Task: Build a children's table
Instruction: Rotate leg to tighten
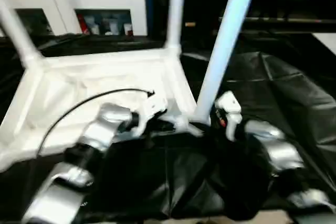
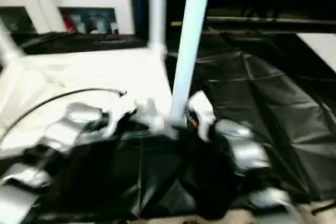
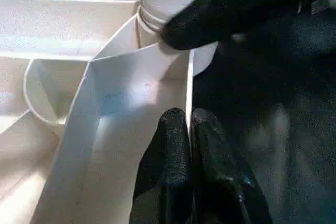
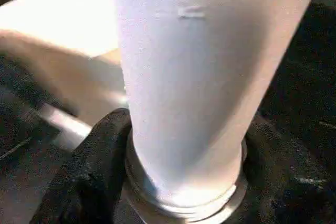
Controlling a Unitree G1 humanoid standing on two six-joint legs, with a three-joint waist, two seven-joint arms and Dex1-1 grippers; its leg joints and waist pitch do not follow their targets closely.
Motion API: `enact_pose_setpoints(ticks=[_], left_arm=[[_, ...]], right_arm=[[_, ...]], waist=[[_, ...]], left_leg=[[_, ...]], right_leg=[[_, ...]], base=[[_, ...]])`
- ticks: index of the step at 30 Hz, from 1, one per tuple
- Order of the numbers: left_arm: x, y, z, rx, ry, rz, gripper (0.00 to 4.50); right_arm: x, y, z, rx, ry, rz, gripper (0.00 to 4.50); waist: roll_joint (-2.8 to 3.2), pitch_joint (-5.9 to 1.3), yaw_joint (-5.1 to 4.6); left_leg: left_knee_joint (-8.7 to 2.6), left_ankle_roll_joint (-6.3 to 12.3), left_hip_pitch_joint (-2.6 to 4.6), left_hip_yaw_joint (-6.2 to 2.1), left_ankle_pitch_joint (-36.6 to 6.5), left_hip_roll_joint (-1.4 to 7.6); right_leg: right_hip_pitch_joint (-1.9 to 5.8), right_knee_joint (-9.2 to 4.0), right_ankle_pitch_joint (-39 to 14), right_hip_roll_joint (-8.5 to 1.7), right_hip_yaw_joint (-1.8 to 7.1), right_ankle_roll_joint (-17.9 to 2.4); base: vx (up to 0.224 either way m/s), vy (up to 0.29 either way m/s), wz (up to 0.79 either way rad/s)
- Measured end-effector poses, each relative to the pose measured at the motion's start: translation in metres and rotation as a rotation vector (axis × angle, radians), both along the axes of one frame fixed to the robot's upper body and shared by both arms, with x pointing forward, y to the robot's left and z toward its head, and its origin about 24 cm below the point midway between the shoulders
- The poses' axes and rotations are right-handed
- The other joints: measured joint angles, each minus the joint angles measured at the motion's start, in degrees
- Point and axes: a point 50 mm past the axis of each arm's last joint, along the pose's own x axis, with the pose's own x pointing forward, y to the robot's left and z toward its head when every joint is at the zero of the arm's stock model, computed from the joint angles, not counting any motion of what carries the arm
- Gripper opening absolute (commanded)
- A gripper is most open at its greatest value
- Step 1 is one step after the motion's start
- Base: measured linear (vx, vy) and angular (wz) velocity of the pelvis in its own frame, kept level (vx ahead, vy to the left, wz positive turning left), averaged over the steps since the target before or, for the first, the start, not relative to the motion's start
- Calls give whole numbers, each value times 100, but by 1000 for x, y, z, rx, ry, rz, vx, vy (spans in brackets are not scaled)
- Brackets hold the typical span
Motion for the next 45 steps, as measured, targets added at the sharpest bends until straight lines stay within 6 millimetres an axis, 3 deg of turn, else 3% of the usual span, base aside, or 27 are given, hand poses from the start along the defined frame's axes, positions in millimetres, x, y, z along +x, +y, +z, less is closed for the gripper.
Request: enact_pose_setpoints(ticks=[4,8,10,13,15,24,30,37,45], left_arm=[[6,-22,-4,-6,3,142,0],[8,-26,-4,-5,6,172,0],[8,-26,-5,-2,6,171,0],[10,-23,-4,4,-1,178,0],[11,-19,-3,9,-7,185,0],[9,6,0,18,-29,79,0],[-1,25,3,10,6,-98,0],[-13,28,5,-4,61,-264,0],[-18,28,4,-4,84,-300,0]], right_arm=[[16,16,-1,-27,20,-239,274],[20,22,-1,-37,19,-262,274],[20,22,-2,-30,14,-260,344],[19,24,-2,-16,4,-245,350],[19,24,-2,-12,-6,-232,386],[0,-10,11,-31,-63,139,388],[-18,-30,14,-70,-37,336,388],[-22,-23,20,-90,-36,446,388],[-30,-25,15,-115,0,509,388]], waist=[[30,-18,-65],[35,-21,-89],[24,-20,-90],[17,-20,-101],[10,-22,-104],[14,-23,-74],[16,-24,-63],[20,-22,75],[20,-22,108]], left_leg=[[-1,1,9,-4,0,-2],[-1,1,9,-8,0,-5],[-1,2,9,-11,0,-5],[-2,2,2,-13,0,-4],[-2,2,-12,-17,0,-4],[-9,3,-28,-20,1,5],[-14,2,-30,-18,1,8],[-14,2,-44,-10,-1,12],[-13,1,-40,-7,0,12]], right_leg=[[20,-36,-1,0,-7,2],[27,-45,-6,-2,-14,9],[30,-46,-7,-3,-17,11],[24,-46,-7,-4,-21,12],[12,-47,-7,-4,-24,11],[-9,-31,34,-2,-33,29],[-12,-26,69,-2,-33,4],[-14,-29,68,-2,-33,2],[-12,-27,67,-3,-29,3]], base=[[0,0,0],[0,0,0],[0,0,0],[0,0,0],[0,0,0],[0,0,0],[0,0,0],[0,0,0],[0,0,0]])
